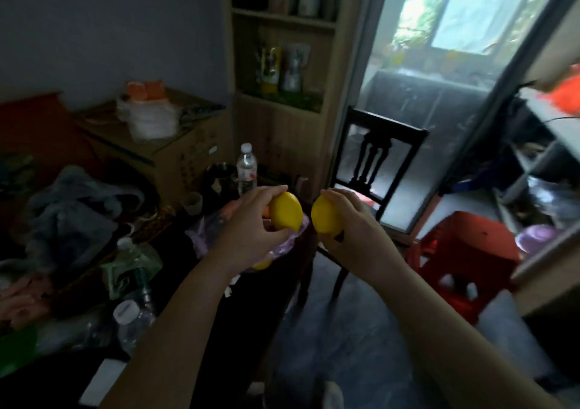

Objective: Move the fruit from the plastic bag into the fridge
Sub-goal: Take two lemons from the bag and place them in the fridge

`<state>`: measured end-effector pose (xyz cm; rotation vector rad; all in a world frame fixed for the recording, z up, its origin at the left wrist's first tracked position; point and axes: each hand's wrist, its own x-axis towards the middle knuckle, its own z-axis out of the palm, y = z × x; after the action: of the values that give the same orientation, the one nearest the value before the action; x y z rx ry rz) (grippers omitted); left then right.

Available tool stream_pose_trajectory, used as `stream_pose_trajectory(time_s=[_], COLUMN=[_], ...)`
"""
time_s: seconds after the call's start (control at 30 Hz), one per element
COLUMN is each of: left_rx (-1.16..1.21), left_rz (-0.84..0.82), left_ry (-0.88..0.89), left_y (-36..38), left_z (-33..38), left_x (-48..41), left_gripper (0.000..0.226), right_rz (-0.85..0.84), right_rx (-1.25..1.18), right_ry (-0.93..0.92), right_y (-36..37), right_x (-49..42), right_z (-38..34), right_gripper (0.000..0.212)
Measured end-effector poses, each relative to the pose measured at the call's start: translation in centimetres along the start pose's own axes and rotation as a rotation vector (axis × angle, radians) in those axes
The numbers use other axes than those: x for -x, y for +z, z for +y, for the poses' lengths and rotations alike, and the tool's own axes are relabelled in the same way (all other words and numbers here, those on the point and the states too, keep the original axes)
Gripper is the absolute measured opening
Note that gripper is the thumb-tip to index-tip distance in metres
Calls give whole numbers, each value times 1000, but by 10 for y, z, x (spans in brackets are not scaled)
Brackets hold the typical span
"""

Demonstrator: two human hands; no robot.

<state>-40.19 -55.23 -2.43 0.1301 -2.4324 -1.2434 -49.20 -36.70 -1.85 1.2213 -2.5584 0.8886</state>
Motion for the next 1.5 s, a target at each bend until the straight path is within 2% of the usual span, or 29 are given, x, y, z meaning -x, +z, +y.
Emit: stream_pose_trajectory(time_s=[0.2,0.5,0.9,1.17,1.5], left_rx=[202,245,296,437,586], left_rz=[-100,-257,-562,-778,-1096], left_ry=[134,402,724,793,799], left_y=[19,67,169,248,338], left_z=[70,177,319,417,522], left_x=[6,21,132,241,383], left_gripper=[66,69,70,69,64], right_rz=[129,338,442,567,761], right_rx=[70,188,405,476,572], right_ry=[87,177,444,598,830], right_y=[-77,-178,-289,-352,-389], right_x=[47,143,360,514,694], right_z=[-20,-35,-73,-106,-154], right_gripper=[71,75,75,72,68])
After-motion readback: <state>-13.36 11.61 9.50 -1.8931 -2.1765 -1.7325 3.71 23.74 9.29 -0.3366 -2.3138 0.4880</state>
